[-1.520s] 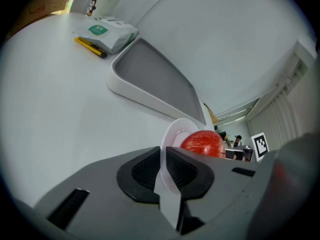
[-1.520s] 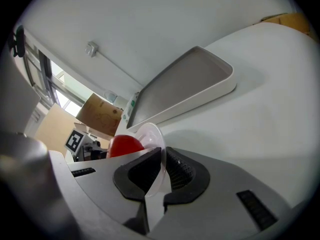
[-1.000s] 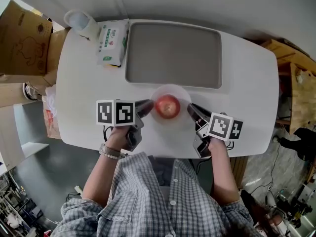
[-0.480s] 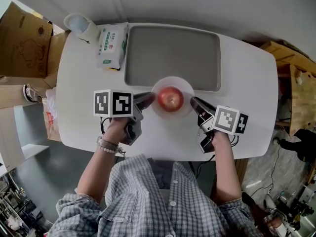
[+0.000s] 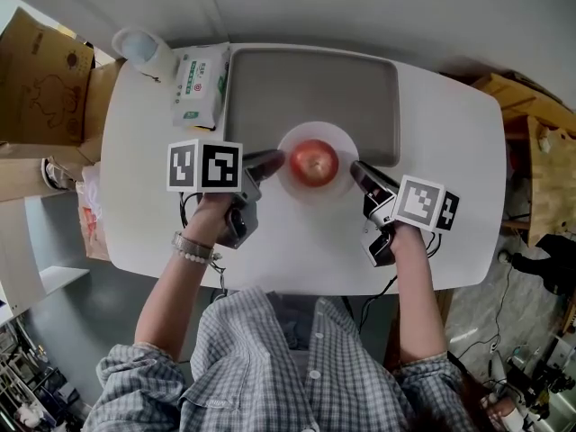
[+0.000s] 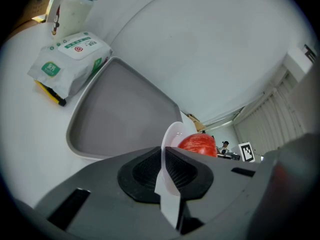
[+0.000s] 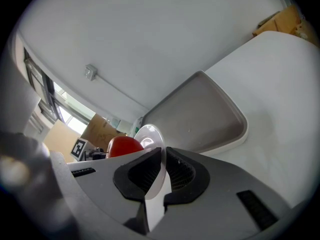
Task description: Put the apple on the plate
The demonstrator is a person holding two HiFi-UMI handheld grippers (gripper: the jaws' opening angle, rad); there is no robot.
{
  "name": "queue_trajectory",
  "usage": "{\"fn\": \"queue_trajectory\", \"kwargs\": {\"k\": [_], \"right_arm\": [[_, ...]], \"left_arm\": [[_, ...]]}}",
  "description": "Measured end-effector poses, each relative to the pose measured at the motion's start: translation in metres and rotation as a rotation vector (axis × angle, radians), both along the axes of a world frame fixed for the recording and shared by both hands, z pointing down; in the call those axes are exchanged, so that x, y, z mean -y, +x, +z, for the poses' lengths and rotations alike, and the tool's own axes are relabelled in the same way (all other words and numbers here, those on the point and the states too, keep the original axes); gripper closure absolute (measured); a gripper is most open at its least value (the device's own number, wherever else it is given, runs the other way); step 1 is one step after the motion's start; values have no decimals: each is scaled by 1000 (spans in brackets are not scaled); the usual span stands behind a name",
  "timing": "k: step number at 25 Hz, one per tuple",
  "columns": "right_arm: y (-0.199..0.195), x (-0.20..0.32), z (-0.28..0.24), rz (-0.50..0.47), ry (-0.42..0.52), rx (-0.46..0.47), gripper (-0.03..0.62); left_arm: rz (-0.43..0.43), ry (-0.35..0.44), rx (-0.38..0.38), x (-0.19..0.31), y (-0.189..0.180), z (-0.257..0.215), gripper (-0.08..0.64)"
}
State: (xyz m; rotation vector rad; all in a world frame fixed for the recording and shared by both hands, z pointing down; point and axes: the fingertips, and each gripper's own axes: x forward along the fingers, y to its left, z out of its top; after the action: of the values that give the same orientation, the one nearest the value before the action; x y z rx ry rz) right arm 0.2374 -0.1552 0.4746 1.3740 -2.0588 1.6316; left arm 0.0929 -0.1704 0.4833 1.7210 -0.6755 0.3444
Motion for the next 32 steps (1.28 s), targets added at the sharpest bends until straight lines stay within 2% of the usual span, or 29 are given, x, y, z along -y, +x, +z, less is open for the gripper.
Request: {"fn": "queue_trajectory", "kwargs": {"k": [8,19,32], "right_arm": [[8,26,0,9,23,19,549],[11,61,19,5,7,41,549],[11,101,43,-34,-18,-5,549]], "left_arm": [[-10,19,-19,26,7,-1,528],[-10,36,17,63,9,12,529],[-54,10,57,97,9,42,528]]}}
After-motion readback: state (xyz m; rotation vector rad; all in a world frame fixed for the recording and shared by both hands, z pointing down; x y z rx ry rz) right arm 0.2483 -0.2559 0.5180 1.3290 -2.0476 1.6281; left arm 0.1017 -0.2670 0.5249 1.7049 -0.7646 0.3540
